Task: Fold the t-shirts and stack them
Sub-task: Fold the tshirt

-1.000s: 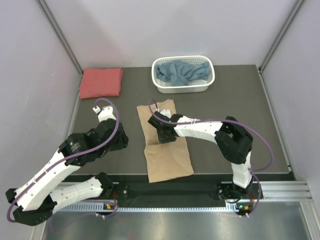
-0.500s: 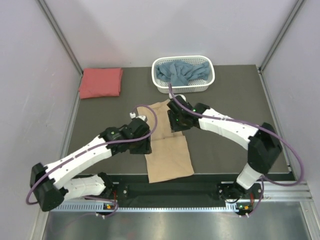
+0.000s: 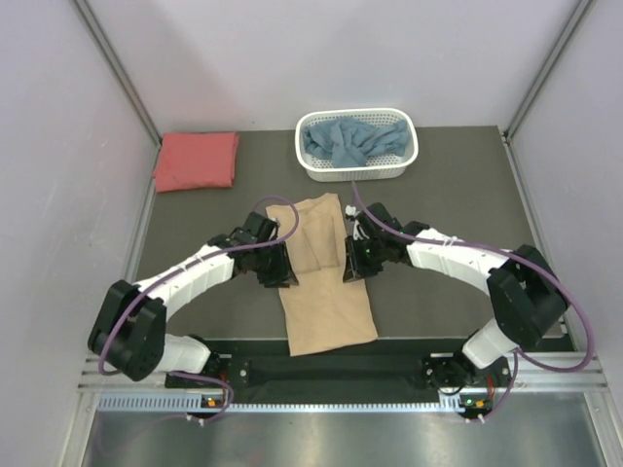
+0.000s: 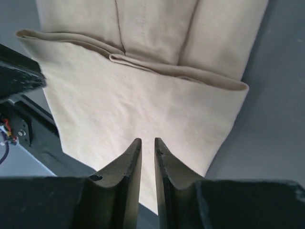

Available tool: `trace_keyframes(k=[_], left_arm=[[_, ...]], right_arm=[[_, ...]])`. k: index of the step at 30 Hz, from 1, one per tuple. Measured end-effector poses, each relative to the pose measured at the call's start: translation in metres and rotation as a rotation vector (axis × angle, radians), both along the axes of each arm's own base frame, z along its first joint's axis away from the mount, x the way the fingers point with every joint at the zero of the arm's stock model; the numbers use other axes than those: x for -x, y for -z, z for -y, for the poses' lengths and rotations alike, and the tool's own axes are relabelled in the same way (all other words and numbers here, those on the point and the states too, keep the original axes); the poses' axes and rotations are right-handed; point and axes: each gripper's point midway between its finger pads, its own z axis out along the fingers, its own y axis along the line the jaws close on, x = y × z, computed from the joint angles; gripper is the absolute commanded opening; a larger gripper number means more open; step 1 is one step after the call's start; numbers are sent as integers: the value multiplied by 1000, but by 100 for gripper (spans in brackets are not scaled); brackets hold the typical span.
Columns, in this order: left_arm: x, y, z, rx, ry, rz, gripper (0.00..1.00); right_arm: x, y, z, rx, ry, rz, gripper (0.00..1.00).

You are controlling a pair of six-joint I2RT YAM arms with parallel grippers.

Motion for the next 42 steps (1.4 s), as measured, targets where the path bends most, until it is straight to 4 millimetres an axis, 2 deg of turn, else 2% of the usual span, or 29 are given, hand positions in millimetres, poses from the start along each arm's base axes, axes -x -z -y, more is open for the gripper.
trace_keyframes(k=[3,6,14,19,28,31,33,36,38,42], left_arm=[[-3,-1,12,56,19,-7,30],[-6,-1,17,78,20,-3,30],[-10,23,8,29,-21,-67,28],[-12,45,-4,-25,-56,-124,29],[-12,37,-12,-84,-29,-106,41],[-12,19,-9,-62,-14,-75,41],[-9,4,0,-8,6,-52,39],[2,-8,14,72,26,-47,38],[15,-3,16,104,30,-65,36],[53,36,-2,55,2,-200,36]], right_arm=[[-5,3,-5,-38,-10,-18,16],[-9,14,-7,-49,-10,-59,16],[-28,47,8,-44,22,-137,15],[-35,47,9,-70,-2,-159,15],[-39,43,15,-43,-35,-142,16],[-36,33,15,-47,-39,-135,17],[-34,21,14,-68,-46,-121,18],[-24,4,11,-124,-71,-107,18],[-11,4,14,-144,-84,-121,18],[22,31,29,-115,-85,-220,18]])
